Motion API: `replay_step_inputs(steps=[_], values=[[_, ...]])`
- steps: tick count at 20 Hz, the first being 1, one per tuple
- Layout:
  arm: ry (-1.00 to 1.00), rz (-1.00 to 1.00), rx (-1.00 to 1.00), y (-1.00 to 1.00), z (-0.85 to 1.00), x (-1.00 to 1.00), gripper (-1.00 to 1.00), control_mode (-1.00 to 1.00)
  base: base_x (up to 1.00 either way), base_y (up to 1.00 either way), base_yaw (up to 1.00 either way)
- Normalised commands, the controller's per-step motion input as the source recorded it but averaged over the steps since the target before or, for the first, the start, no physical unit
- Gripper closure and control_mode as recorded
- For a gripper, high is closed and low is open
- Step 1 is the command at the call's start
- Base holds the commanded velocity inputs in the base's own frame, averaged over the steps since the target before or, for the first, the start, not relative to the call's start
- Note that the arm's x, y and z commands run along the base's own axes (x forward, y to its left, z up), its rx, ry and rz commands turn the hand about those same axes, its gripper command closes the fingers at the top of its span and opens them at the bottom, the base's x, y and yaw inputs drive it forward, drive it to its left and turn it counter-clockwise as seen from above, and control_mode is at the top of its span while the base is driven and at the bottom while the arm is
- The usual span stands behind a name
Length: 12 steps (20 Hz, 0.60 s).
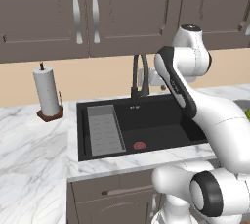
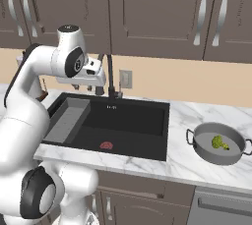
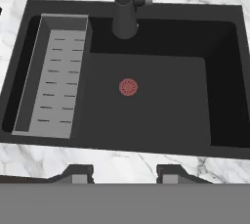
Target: Dump the broccoli from the pot into the sink. Then turn on the water and wash the broccoli. Then turn off the water and put the broccoli back in the pot.
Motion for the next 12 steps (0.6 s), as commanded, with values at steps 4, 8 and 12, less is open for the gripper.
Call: replay_step_inputs(steps=[4, 8, 12], values=[[0.00, -0.01, 0.00, -0.09, 0.00, -0.08, -1.00, -1.00, 0.00, 0.00, 0.00], [-0.08, -0.05, 0.00, -0.36, -0.04, -0.30, -1.00, -1.00, 0.00, 0.00, 0.00], [-0.10, -0.07, 0.00, -0.45, -0.02, -0.33, -1.00, -1.00, 0.00, 0.00, 0.00]])
